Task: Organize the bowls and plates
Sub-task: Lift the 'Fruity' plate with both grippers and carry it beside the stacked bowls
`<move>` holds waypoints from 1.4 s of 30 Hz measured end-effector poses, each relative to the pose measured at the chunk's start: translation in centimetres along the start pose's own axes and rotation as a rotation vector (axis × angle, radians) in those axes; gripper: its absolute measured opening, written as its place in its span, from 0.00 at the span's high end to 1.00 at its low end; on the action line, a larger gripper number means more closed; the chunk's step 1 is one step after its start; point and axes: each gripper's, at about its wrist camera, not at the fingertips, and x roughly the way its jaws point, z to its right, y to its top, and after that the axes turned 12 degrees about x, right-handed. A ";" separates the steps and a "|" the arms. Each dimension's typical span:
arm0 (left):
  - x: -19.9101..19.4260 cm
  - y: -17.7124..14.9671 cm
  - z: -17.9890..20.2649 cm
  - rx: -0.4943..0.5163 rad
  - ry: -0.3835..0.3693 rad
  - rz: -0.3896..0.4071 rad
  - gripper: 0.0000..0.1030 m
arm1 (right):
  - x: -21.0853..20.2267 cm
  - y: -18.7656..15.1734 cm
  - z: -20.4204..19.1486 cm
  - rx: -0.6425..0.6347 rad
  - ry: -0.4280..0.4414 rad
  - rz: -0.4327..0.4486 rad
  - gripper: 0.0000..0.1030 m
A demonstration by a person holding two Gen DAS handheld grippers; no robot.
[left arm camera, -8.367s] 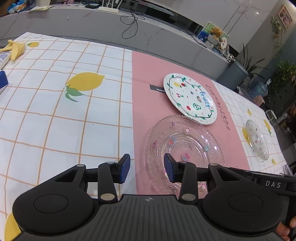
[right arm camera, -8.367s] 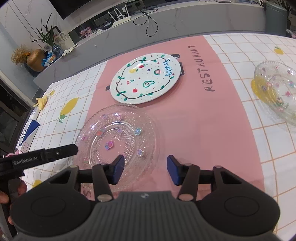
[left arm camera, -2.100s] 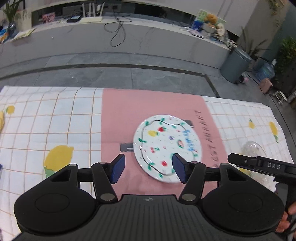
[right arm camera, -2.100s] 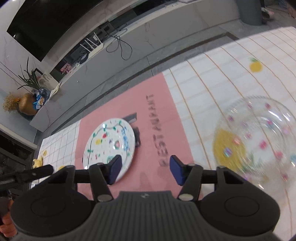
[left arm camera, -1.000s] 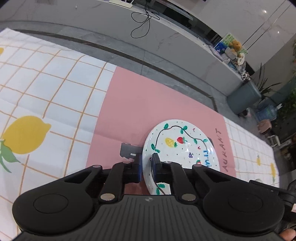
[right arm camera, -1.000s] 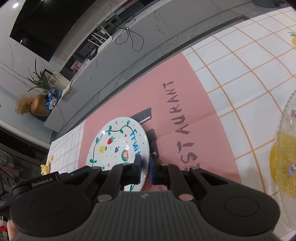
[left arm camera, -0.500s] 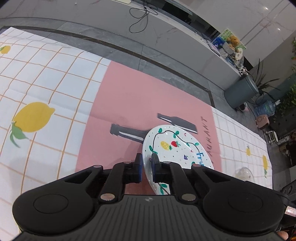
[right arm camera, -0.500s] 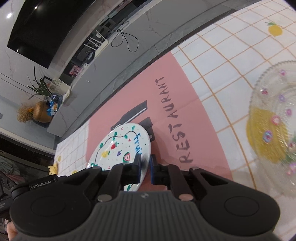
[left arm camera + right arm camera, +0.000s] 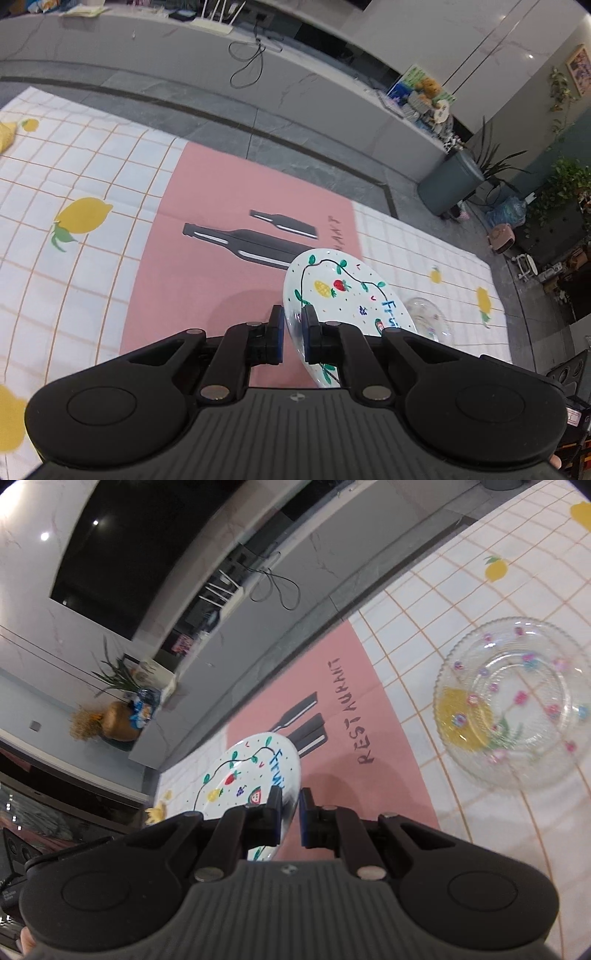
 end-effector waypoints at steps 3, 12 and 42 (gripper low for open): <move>-2.2 -1.1 1.5 -0.005 -0.009 0.026 0.90 | -3.1 -0.7 0.0 -0.001 0.034 0.010 0.93; -7.0 -5.3 6.4 0.002 -0.007 0.100 0.90 | -11.3 -2.8 0.2 -0.026 0.104 0.046 0.93; -2.2 -20.4 8.3 -0.135 -0.049 0.107 0.90 | -16.4 -9.2 12.7 0.028 0.040 0.079 0.93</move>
